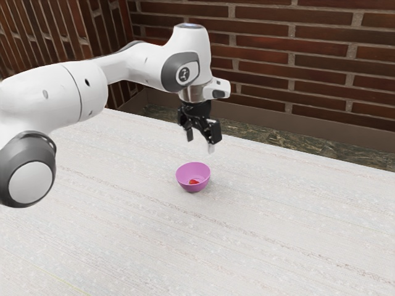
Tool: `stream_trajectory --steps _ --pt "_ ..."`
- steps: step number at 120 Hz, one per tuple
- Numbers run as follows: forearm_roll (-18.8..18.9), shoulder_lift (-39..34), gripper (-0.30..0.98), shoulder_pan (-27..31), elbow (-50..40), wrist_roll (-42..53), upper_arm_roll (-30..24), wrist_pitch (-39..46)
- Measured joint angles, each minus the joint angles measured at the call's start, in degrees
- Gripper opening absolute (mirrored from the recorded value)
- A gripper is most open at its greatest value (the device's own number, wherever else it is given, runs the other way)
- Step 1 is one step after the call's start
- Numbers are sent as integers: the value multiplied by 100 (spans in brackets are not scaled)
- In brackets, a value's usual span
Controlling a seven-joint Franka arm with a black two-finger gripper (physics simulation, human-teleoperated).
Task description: Take strawberry from the bowl
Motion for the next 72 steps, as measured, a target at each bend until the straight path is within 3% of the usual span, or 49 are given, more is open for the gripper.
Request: stream_trajectory --steps 35,64,72 --pt "4 883 69 316 792 65 -187 69" --pt "6 1265 68 385 882 157 -293 242" --pt "8 1291 62 406 884 185 -288 285"
